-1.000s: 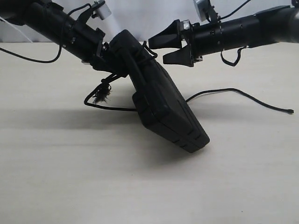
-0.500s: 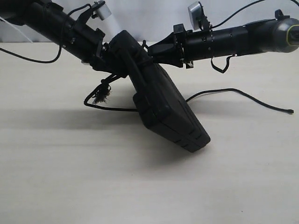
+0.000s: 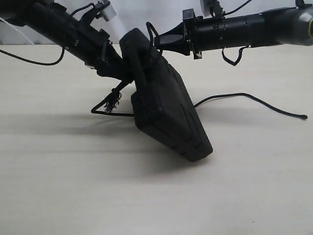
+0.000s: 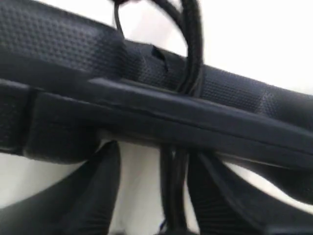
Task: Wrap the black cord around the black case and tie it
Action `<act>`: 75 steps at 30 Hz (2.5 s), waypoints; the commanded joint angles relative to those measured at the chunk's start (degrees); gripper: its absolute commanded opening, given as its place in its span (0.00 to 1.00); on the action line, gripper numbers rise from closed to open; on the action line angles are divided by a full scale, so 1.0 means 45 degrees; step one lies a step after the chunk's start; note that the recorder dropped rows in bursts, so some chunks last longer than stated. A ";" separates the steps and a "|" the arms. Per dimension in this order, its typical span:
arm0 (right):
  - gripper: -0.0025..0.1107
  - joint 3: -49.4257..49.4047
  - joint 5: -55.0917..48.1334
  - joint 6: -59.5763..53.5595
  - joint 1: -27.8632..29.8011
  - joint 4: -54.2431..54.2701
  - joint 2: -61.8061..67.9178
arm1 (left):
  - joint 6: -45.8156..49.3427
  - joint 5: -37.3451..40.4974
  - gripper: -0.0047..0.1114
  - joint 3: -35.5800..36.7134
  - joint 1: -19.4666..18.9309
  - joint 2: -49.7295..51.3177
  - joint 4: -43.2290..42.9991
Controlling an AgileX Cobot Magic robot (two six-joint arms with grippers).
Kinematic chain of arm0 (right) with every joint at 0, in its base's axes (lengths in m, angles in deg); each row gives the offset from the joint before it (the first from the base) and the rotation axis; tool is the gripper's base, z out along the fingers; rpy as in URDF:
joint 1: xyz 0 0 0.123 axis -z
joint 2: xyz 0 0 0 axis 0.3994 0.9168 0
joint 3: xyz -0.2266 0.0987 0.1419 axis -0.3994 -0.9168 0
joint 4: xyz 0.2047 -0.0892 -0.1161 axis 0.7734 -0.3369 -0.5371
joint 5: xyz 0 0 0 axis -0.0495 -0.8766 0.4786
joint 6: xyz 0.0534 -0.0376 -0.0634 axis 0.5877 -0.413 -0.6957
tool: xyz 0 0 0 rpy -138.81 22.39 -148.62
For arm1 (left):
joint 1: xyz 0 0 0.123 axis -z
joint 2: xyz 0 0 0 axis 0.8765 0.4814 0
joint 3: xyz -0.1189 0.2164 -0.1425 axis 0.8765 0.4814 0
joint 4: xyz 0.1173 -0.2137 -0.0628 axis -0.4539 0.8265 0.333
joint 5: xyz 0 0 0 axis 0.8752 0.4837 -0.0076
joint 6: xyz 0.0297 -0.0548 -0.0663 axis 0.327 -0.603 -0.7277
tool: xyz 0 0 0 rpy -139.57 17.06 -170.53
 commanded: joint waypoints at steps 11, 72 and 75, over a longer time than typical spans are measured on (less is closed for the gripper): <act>0.06 0.0093 -0.0127 0.0396 0.0020 0.0537 -0.0623 | -0.1766 -0.0227 0.49 -0.0324 0.0080 -0.1927 -0.3487; 0.06 -0.9741 1.0065 -0.1295 0.0150 0.0507 -0.7864 | -0.1977 -1.0329 0.04 0.2675 0.2842 -0.0382 -0.5752; 0.06 -0.9741 0.9812 -0.1326 0.0150 0.0507 -0.7864 | -0.1977 -1.0309 0.04 0.2711 0.2842 -0.0382 -0.5748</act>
